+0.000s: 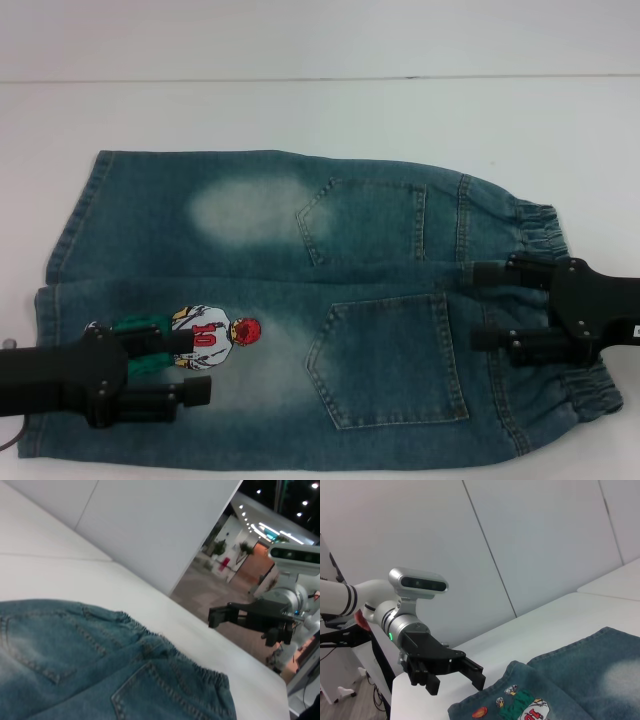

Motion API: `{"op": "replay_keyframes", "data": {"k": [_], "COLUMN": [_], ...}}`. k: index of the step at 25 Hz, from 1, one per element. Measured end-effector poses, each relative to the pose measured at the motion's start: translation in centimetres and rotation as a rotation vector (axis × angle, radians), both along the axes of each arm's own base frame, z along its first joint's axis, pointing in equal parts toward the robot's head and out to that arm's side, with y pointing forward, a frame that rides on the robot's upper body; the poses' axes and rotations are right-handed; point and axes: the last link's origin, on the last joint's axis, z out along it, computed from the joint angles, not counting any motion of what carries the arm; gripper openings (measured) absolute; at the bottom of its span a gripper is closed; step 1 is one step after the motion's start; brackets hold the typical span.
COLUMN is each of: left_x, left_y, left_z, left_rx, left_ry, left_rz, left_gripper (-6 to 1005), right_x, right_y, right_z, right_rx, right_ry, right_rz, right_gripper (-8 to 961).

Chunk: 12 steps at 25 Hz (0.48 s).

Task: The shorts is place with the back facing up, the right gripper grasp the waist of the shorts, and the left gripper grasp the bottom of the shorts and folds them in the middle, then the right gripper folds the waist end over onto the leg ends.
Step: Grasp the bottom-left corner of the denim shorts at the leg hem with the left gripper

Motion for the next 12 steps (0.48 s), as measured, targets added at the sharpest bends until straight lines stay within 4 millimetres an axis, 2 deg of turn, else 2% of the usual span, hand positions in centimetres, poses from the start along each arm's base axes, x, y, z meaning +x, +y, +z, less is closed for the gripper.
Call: {"op": "replay_keyframes", "data": {"k": [12], "left_x": [-0.2], "left_y": [2.1], "left_z": [1.8], "left_rx": [-0.107], "left_ry": [0.137], "left_rz": [0.064], "left_gripper": [847], "right_x": [0.1], "right_y": [-0.2], "right_z": [-0.1], "right_rx": [-0.003], "right_ry": [0.003], "right_rz": [-0.006], "right_gripper": [945]}}
